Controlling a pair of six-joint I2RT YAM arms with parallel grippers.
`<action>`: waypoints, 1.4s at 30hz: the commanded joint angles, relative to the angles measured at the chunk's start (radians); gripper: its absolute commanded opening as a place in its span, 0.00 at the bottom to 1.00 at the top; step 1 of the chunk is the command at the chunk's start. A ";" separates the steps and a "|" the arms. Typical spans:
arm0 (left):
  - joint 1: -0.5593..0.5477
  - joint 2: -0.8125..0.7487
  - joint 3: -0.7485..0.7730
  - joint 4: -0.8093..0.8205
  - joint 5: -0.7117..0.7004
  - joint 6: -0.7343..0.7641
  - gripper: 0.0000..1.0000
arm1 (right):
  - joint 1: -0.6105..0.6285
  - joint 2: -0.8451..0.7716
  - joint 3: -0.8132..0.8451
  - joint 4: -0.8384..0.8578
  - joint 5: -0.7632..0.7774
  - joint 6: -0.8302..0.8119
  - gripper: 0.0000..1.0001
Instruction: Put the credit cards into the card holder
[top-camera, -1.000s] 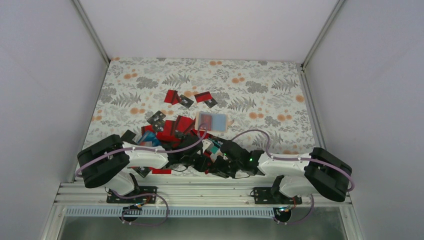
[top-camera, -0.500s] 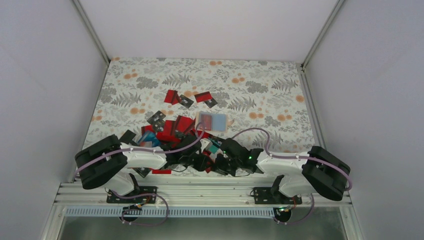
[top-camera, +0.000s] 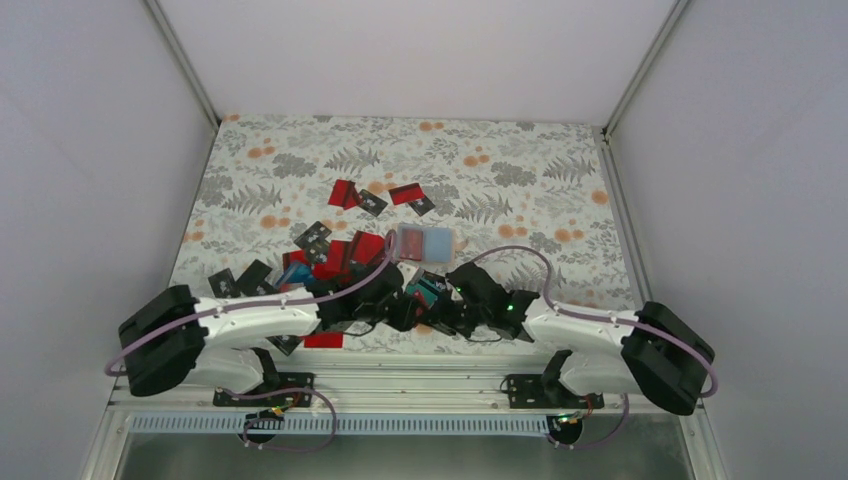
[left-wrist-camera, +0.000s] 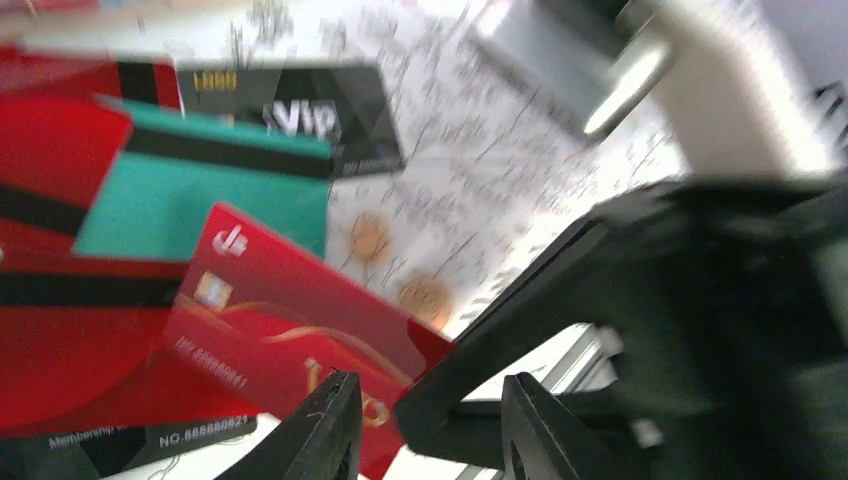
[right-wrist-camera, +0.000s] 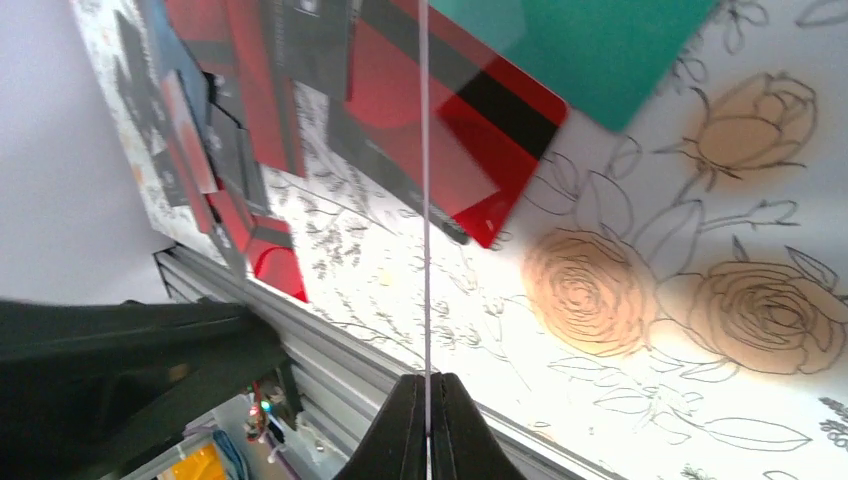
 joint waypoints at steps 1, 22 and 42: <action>0.003 -0.070 0.110 -0.140 -0.124 0.003 0.38 | -0.019 -0.059 0.052 -0.034 -0.002 -0.083 0.04; 0.288 -0.170 0.434 -0.148 -0.150 -0.006 0.47 | -0.472 -0.156 0.338 0.030 -0.227 -0.351 0.04; 0.450 -0.012 0.468 0.514 0.429 -0.090 0.47 | -0.635 -0.113 0.481 0.451 -0.555 -0.138 0.04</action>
